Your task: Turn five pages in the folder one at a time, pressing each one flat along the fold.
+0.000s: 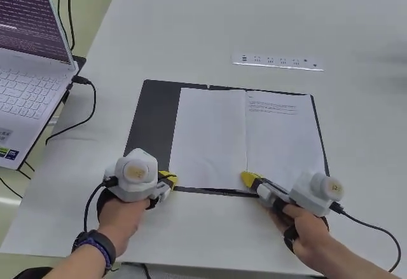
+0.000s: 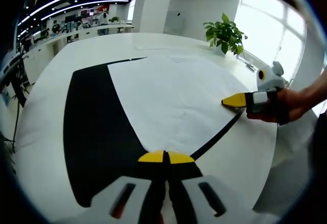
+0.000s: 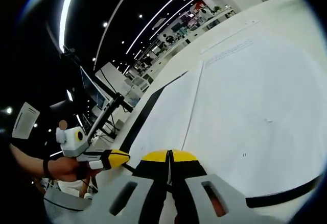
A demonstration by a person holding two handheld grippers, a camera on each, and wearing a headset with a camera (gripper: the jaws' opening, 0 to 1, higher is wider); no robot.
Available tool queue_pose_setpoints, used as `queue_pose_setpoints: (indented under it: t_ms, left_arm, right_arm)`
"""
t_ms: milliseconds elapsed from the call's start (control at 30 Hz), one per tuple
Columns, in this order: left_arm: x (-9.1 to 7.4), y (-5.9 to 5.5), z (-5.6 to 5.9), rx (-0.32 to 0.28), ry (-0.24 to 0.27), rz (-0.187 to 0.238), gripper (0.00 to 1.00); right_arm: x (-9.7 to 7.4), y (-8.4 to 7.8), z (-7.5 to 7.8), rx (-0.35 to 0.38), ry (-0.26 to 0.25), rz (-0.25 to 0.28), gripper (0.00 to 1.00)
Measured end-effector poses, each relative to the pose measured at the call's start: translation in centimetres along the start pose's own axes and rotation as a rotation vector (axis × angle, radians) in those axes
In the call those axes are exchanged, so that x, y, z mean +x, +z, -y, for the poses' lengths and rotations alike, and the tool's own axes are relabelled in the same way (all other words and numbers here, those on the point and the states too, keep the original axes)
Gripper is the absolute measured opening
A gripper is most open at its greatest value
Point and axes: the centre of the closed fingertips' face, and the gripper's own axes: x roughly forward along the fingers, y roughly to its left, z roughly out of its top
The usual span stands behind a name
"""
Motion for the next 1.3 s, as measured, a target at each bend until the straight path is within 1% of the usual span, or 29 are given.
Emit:
queue_pose_setpoints:
  t_ms: [200, 300, 533, 600, 733, 800, 867, 967, 1033, 1067, 1100, 1133, 1200, 1300]
  left_arm:
    - [-0.1, 0.0, 0.0, -0.001, -0.002, 0.002, 0.00]
    - [-0.1, 0.0, 0.0, -0.010, -0.004, 0.003, 0.00]
    - [-0.2, 0.0, 0.0, -0.009, -0.006, -0.004, 0.00]
    - [-0.2, 0.0, 0.0, -0.031, -0.002, -0.009, 0.00]
    - [-0.1, 0.0, 0.0, -0.053, 0.002, -0.013, 0.00]
    - [-0.1, 0.0, 0.3, -0.127, -0.018, -0.012, 0.00]
    - [-0.2, 0.1, 0.2, -0.136, -0.017, -0.009, 0.01]
    - [-0.5, 0.7, 1.1, -0.130, -0.035, 0.009, 0.06]
    - [-0.7, 1.2, 1.8, -0.134, -0.059, 0.025, 0.09]
    - [-0.8, 1.6, 2.0, -0.142, -0.065, 0.037, 0.13]
    - [-1.1, 2.1, 2.3, -0.140, -0.068, 0.058, 0.14]
    - [-1.3, 2.3, 2.5, -0.134, -0.068, 0.065, 0.15]
    - [-1.6, 2.6, 3.0, -0.112, -0.072, 0.069, 0.17]
    - [-2.0, 2.8, 3.6, -0.082, -0.081, 0.063, 0.21]
  right_arm:
    - [-0.6, -0.6, -0.1, -0.006, 0.009, -0.010, 0.00]
    - [-0.6, -0.6, -0.2, -0.007, 0.009, -0.011, 0.00]
    - [-0.7, -0.5, -0.3, -0.003, 0.002, -0.016, 0.00]
    - [-0.7, -0.5, -0.3, -0.004, -0.001, -0.018, 0.00]
    - [-0.7, -0.5, -0.3, 0.002, -0.008, -0.022, 0.00]
    - [-0.7, -0.4, -0.3, 0.013, -0.010, -0.028, 0.00]
    - [-0.8, -0.3, -0.5, 0.015, -0.008, -0.038, 0.00]
    - [-1.1, -0.4, -0.8, 0.011, 0.003, -0.053, 0.00]
    - [-1.5, -0.5, -1.0, 0.000, 0.011, -0.060, 0.04]
    - [-1.7, -0.4, -1.1, -0.008, 0.017, -0.063, 0.06]
    - [-1.9, -0.3, -1.2, -0.014, 0.020, -0.062, 0.08]
    - [-2.0, -0.2, -1.4, -0.020, 0.023, -0.062, 0.11]
    - [-2.5, 0.0, -1.6, -0.036, 0.027, -0.060, 0.15]
    - [-3.2, 0.4, -1.7, -0.046, 0.027, -0.054, 0.16]
